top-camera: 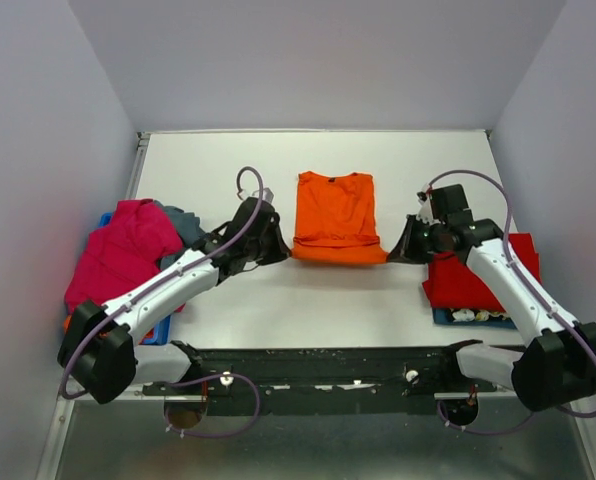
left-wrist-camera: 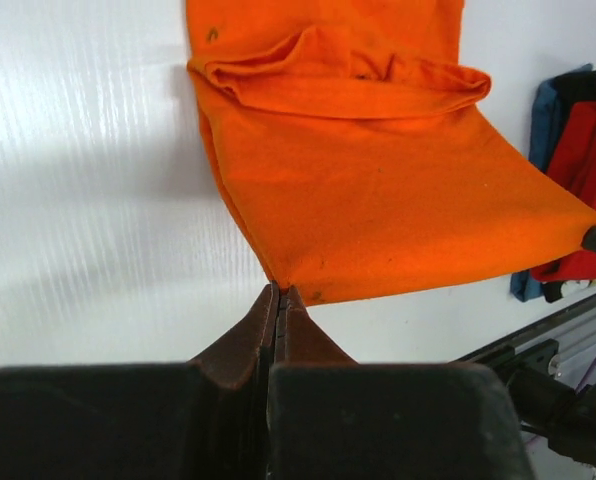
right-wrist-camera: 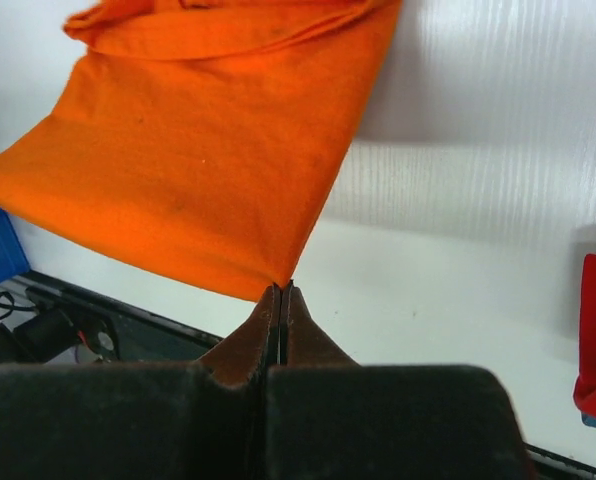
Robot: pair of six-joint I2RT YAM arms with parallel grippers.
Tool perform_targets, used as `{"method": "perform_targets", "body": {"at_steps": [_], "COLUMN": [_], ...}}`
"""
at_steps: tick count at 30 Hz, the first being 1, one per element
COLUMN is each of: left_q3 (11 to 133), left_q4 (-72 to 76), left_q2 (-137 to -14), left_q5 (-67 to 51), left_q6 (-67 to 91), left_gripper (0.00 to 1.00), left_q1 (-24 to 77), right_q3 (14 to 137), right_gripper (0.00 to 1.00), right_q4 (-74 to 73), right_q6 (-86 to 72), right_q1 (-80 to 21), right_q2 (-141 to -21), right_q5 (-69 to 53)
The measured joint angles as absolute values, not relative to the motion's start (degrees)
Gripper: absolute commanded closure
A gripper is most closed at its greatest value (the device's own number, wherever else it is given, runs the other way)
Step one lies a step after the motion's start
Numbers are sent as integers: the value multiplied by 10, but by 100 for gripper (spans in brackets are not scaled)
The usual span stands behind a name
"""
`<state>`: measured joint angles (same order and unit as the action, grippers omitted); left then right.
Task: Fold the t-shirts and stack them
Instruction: Fold the long partially folded tshirt into a neat square
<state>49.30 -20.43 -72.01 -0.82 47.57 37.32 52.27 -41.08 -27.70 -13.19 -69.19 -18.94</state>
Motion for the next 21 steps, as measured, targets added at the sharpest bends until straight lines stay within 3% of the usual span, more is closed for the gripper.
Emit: {"method": "perform_targets", "body": {"at_steps": [7, 13, 17, 21], "left_q3": [539, 471, 454, 537], "left_q4": [-239, -233, -242, -259], "left_q2": [-680, -648, -655, -712], "left_q5": [4, 3, 6, 16], "left_q6": [474, 495, 500, 478], "left_gripper": [100, 100, 100, 100], "left_q1": [378, 404, 406, 394], "right_q3": [568, 502, 497, 575], "right_gripper": [99, 99, 99, 99], "right_q4": [-441, -443, -448, -452], "right_q6": [-274, -276, -282, -285], "right_q1": [-132, -132, -132, -132], "right_q2": [-636, -609, -632, -706], "right_q5": [-190, -207, -207, -183]}}
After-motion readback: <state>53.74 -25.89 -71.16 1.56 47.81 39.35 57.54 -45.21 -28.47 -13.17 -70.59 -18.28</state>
